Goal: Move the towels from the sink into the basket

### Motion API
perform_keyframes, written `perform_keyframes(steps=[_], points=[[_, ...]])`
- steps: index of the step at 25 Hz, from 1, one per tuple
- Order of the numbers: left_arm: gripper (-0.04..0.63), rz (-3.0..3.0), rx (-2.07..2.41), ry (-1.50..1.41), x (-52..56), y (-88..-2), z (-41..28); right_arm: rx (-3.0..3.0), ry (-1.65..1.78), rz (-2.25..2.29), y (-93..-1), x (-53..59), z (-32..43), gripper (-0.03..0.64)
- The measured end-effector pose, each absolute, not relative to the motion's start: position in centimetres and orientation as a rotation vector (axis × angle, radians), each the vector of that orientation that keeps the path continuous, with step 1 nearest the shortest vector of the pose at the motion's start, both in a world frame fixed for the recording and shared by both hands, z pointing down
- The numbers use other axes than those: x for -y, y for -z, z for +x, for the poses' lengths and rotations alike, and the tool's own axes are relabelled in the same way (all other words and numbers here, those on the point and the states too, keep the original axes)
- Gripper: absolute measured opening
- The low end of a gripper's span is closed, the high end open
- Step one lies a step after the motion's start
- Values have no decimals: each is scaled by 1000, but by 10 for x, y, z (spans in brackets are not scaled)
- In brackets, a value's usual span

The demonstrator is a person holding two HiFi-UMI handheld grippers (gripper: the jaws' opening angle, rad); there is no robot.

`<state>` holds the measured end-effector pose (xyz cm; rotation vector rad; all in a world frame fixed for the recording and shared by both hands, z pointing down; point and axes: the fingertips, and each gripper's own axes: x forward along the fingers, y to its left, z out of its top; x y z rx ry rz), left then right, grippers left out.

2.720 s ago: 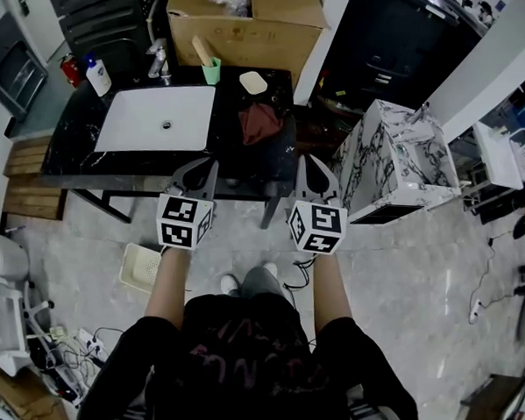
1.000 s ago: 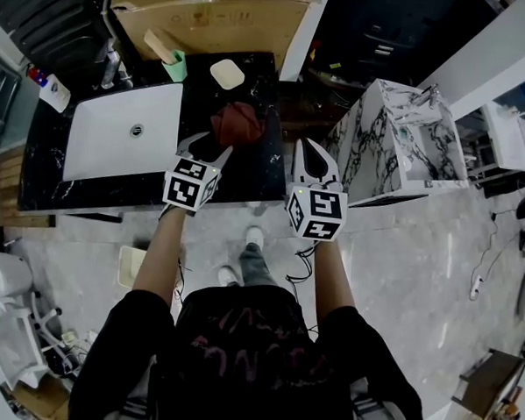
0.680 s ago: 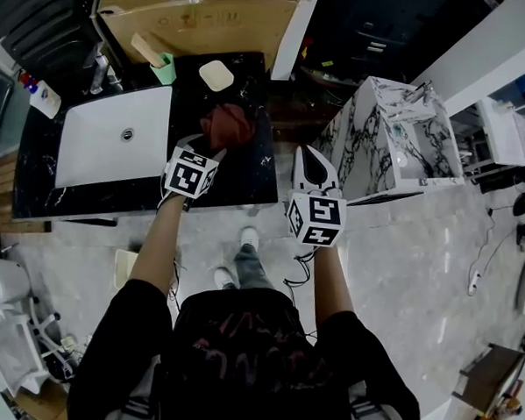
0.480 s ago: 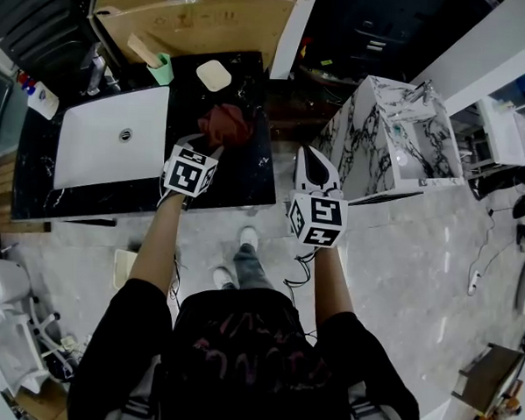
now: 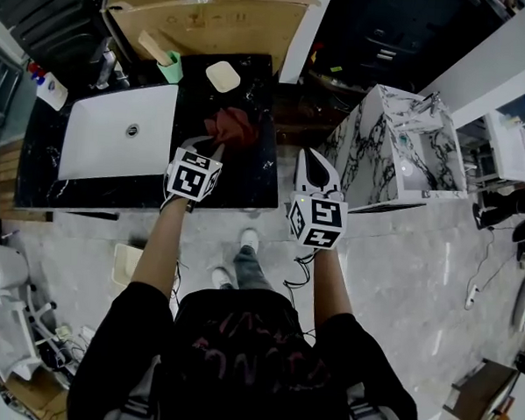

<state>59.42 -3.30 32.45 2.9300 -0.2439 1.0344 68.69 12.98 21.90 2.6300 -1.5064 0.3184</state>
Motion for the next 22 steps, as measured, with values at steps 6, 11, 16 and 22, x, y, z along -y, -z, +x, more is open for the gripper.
perform_keyframes(steps=[6, 11, 16, 22], points=[[54, 2953, 282, -932, 30, -292, 586, 1566, -299, 2609, -213, -118, 681, 15], [54, 3014, 313, -872, 22, -262, 573, 1603, -301, 2595, -212, -111, 676, 15], [52, 3033, 344, -766, 13, -230, 553, 1654, -294, 2568, -209, -98, 664, 15], [52, 3039, 453, -623, 10, -194, 516, 1717, -267, 2524, -200, -83, 638, 15]])
